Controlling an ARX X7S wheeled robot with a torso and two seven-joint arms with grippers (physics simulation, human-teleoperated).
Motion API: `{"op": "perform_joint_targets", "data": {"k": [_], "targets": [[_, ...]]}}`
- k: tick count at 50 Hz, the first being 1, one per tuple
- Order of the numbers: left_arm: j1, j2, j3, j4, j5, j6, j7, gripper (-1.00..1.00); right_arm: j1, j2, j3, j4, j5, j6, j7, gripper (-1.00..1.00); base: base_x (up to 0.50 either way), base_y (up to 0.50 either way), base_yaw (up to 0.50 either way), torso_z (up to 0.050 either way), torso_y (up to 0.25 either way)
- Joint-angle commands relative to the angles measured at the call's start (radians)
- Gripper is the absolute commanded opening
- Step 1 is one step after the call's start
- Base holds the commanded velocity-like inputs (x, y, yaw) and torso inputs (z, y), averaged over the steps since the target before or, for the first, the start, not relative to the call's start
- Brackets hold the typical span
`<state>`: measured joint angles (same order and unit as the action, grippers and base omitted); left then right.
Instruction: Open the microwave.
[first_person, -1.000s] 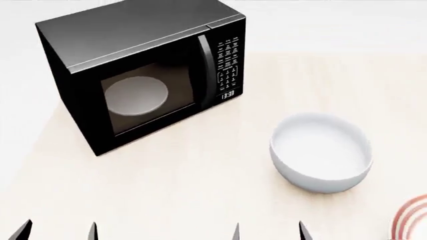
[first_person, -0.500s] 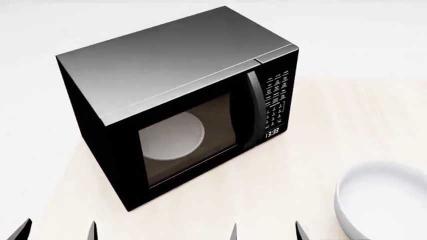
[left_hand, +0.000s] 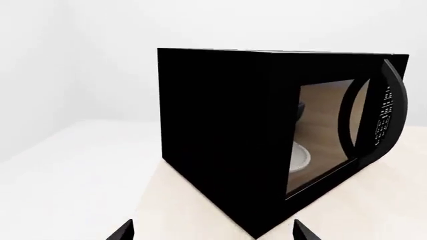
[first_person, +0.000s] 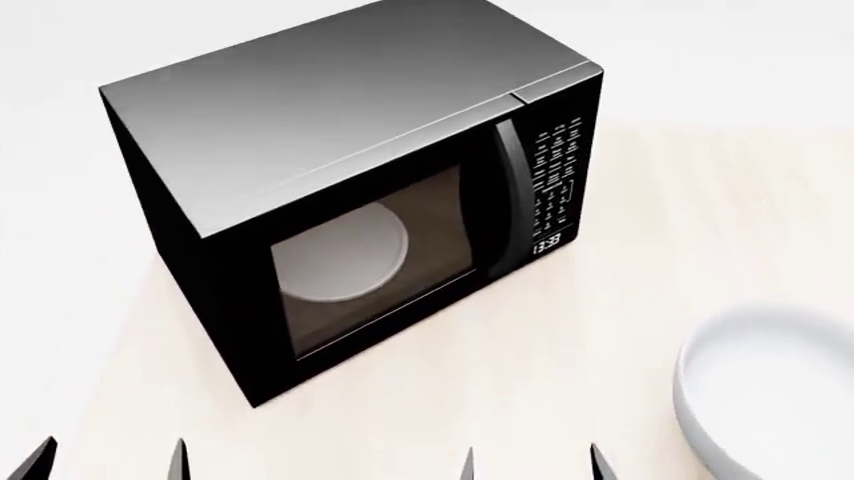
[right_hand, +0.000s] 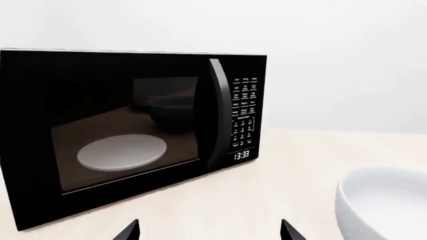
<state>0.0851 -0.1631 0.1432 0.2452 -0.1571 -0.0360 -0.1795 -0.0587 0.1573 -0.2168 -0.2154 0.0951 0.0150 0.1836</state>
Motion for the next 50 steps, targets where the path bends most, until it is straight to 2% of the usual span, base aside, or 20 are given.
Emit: {"op": "perform_joint_targets", "data": {"k": [1, 28, 34, 42, 50], "targets": [[0.001, -0.007, 0.008, 0.005, -0.002, 0.002, -0.011, 1.00, -0.001, 0.009, -0.008, -0.009, 0.007, 0.001, 0.009, 1.00, 0.00, 0.00, 0.00, 0.017, -0.154], [-0.001, -0.019, 0.023, 0.001, -0.006, 0.018, -0.035, 1.00, 0.000, 0.023, -0.017, -0.018, 0.038, -0.003, 0.021, 1.00, 0.00, 0.00, 0.00, 0.019, -0.154], [-0.001, -0.023, 0.018, 0.010, -0.032, 0.005, -0.034, 1.00, 0.011, 0.031, -0.002, -0.022, 0.069, 0.001, 0.017, 1.00, 0.00, 0.00, 0.00, 0.002, 0.000], [0.003, -0.030, 0.024, 0.016, -0.029, 0.006, -0.040, 1.00, 0.116, 0.062, -0.001, -0.093, 0.063, 0.174, 0.033, 1.00, 0.00, 0.00, 0.00, 0.000, 0.000], [0.006, -0.037, 0.024, 0.031, -0.044, -0.003, -0.042, 1.00, 0.274, 0.088, -0.008, -0.062, 0.065, 0.324, 0.016, 1.00, 0.00, 0.00, 0.00, 0.000, 0.000]]}}
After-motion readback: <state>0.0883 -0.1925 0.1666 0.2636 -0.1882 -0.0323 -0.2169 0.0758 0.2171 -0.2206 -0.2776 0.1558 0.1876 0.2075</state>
